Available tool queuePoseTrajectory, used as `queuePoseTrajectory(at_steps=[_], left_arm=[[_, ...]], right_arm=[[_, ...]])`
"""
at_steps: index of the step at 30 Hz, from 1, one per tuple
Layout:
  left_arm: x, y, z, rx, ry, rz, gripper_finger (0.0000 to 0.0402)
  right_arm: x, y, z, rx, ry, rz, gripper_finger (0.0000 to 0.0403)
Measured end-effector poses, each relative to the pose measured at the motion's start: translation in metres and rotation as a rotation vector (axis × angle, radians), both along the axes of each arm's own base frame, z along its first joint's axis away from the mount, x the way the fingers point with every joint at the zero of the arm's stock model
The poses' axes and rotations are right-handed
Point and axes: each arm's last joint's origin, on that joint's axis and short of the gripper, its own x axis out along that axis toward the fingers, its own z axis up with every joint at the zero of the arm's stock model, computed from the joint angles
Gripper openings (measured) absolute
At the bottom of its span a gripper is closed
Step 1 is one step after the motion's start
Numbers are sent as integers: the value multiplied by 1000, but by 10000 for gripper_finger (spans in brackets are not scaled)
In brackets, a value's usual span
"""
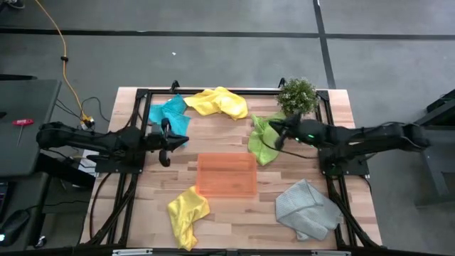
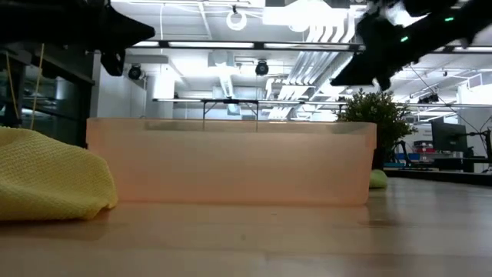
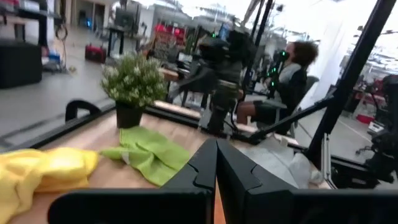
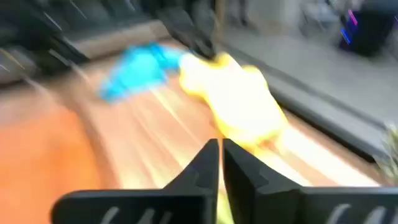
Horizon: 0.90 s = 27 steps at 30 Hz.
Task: Fold microfiber towels
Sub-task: Fold the green towel
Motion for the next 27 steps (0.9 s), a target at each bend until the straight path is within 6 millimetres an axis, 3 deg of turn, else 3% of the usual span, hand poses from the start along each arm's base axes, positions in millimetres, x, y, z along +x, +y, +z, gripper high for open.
queuePoseTrajectory(at_steps=[6,11,17,27], left_arm=[[7,-3,-6,-11,52,-74,0],[9,-4,-8,-32,67,-78,0],[10,-4,-8,-37,69,-78,0],[10,-4,-8,-47,68,-78,0]], right_arm=[[28,-36,-21,151,296,-146,113],[44,-57,-45,310,368,-214,174],[54,-72,-61,364,412,-308,183],[63,-82,-85,421,468,-374,183]])
